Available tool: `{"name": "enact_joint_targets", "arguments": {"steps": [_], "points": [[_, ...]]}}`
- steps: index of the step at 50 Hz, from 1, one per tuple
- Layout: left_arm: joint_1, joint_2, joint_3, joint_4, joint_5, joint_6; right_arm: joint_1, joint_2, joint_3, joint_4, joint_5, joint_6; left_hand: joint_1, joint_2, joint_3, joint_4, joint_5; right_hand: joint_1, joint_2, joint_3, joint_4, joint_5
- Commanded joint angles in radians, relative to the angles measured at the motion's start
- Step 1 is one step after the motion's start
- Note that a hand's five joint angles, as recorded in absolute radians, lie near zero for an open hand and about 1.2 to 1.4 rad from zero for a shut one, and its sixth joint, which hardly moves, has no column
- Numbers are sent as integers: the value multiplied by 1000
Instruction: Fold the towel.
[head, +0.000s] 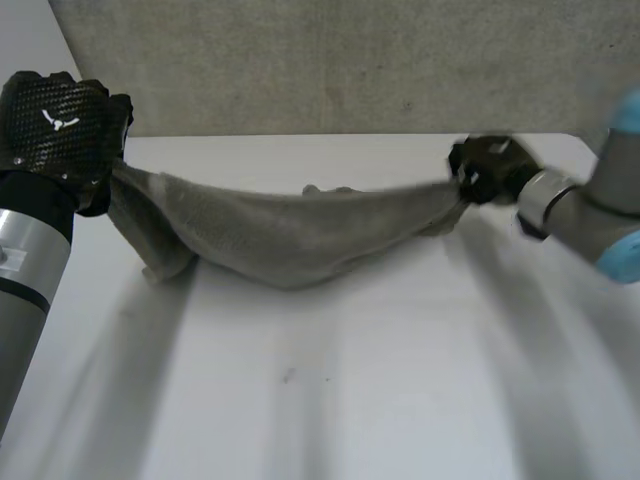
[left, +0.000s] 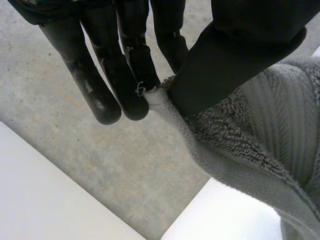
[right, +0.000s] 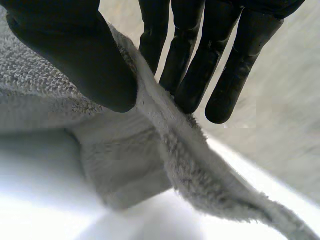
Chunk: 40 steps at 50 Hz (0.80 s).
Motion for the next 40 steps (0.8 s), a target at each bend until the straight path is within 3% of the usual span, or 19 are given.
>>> {"name": "enact_joint_targets", "arguments": {"steps": [1,8,13,16,18,24,30,32,35,37,38,40], "points": [[51,-14,26,-5,1,5,-96,-369,149,58,-18,-41,221,179,179,179,186,457,232,216,208,278],[119,-64,41,-61,27,6,-154,-512,231,276,-18,-297,221,179,179,179,186,457,232,216,208,278],[136,-165,60,-229,135,12,-162,-555,315,556,4,-681,221,179,179,179,186,457,232,216,208,278],[136,-201,77,-291,160,12,-162,-553,334,612,8,-748,221,179,179,179,186,457,232,216,208,278],[139,-302,130,-411,186,14,-154,-535,361,679,37,-809,221,179,179,179,186,457,232,216,208,278],[141,-465,252,-535,191,32,-142,-440,344,677,98,-817,221,179,179,179,186,457,232,216,208,278],[138,-638,496,-538,180,72,-59,-303,165,537,192,-796,221,179,179,179,186,457,232,216,208,278],[125,-717,703,-522,154,72,-15,-253,44,383,234,-776,221,179,179,179,186,457,232,216,208,278],[122,-748,828,-505,129,66,4,-236,-19,270,252,-760,221,179,179,179,186,457,232,216,208,278],[115,-800,1085,-428,76,57,25,-223,-103,-15,264,-728,221,179,179,179,186,457,232,216,208,278],[115,-801,1086,-427,76,57,25,-223,-103,-17,264,-728,221,179,179,179,186,457,232,216,208,278],[105,-827,1283,-287,18,23,31,-243,-100,-333,261,-695,221,179,179,179,186,457,232,216,208,278]]}}
